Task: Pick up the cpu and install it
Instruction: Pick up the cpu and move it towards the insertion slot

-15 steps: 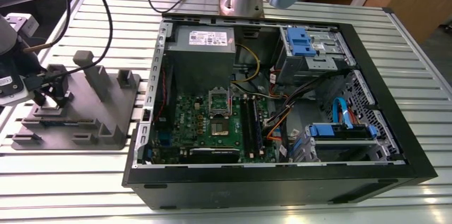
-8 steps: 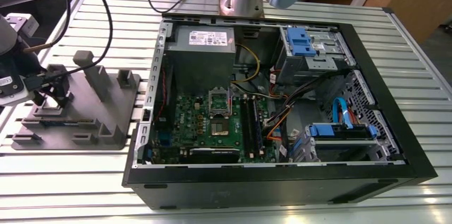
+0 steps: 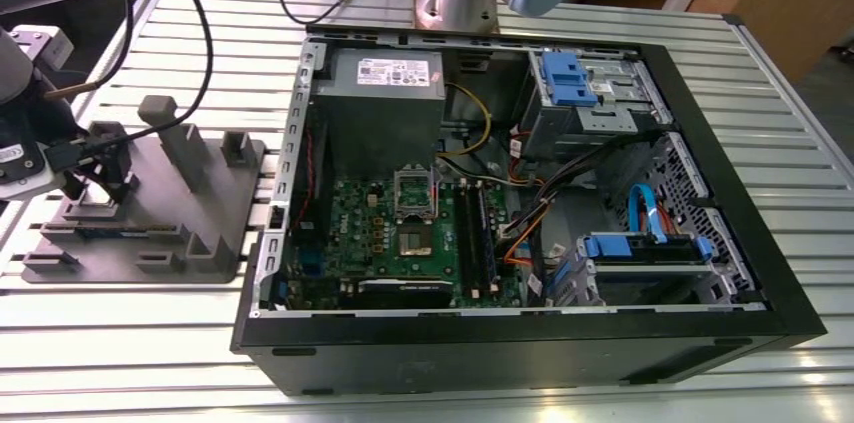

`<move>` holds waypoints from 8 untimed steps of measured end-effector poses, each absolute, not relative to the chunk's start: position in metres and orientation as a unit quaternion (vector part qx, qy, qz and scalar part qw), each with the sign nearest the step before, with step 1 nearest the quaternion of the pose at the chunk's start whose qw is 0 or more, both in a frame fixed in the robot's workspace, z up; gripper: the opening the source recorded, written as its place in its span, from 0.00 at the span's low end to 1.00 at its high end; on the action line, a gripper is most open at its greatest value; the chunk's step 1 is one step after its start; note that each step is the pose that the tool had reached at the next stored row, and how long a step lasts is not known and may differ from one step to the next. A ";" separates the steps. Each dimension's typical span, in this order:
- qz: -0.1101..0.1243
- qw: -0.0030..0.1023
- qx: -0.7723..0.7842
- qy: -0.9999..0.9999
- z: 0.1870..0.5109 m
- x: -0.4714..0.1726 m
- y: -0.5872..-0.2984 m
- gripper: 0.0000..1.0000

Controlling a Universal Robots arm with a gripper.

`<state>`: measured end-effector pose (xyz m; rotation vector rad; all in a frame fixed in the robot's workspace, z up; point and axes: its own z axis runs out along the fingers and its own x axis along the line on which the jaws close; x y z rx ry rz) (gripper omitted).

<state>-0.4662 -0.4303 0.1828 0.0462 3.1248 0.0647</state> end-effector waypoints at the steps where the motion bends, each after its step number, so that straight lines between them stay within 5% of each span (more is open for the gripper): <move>1: 0.021 0.008 0.015 1.000 0.183 -0.466 -0.430 0.55; 8: 0.021 0.008 0.015 1.000 0.183 -0.465 -0.430 0.55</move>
